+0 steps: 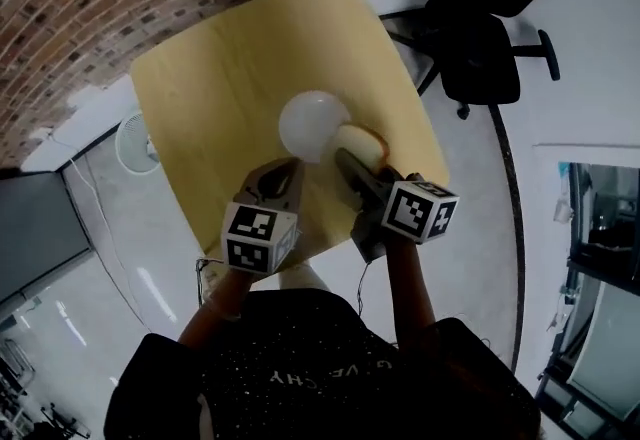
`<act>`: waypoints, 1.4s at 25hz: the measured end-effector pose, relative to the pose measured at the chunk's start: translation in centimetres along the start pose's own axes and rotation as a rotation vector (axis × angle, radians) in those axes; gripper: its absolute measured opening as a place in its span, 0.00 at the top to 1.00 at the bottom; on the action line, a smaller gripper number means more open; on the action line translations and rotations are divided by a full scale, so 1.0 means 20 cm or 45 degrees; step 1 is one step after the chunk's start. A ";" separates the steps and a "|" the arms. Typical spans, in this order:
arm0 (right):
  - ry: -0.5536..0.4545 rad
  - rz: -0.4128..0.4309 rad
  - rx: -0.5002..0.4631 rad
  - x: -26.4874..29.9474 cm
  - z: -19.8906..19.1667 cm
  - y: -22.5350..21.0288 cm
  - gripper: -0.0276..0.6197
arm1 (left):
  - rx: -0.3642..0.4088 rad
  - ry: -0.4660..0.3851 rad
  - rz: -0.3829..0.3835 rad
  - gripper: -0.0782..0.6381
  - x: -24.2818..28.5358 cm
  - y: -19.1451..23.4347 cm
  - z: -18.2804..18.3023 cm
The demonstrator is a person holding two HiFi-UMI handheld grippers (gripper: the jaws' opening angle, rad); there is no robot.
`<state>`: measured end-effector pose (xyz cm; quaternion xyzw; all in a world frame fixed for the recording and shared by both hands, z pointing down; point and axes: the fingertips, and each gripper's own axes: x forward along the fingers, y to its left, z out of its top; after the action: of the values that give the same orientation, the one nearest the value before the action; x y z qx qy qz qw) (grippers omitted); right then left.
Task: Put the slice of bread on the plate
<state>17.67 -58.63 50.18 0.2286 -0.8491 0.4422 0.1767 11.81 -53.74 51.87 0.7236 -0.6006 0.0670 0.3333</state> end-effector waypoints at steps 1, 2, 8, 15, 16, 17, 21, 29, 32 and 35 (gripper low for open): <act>0.037 0.013 -0.001 0.08 0.03 -0.02 0.81 | -0.006 -0.015 0.029 0.88 0.01 0.04 0.02; 0.078 0.025 0.001 0.16 0.05 -0.04 0.81 | -0.022 -0.032 0.056 0.88 0.02 0.08 0.04; 0.334 0.126 0.139 0.52 0.01 -0.08 0.81 | -0.133 -0.126 0.119 0.88 0.00 0.25 0.04; 0.505 0.008 0.118 0.70 -0.06 -0.16 0.80 | -0.218 -0.153 0.173 0.88 -0.04 0.35 0.01; 0.520 -0.019 0.068 0.71 -0.07 -0.16 0.80 | -0.221 -0.154 0.175 0.88 -0.04 0.36 0.01; 0.538 -0.053 -0.004 0.71 -0.08 -0.17 0.74 | -0.221 -0.154 0.177 0.88 -0.05 0.37 0.01; 0.563 -0.159 -0.301 0.72 -0.11 -0.16 0.38 | -0.212 -0.150 0.168 0.88 -0.04 0.36 0.01; 0.538 -0.348 -0.474 0.60 -0.05 -0.26 0.28 | -0.177 -0.146 0.123 0.88 -0.04 0.30 0.03; 0.456 -0.546 -0.485 0.44 0.03 -0.37 0.28 | -0.149 -0.144 0.107 0.88 -0.06 0.28 0.03; 0.313 -0.637 -0.571 0.26 0.07 -0.32 0.28 | -0.087 -0.137 0.102 0.88 -0.08 0.25 0.06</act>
<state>16.71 -64.21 56.27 0.3300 -0.8152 0.2122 0.4259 6.42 -53.31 52.11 0.6898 -0.6481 0.0206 0.3220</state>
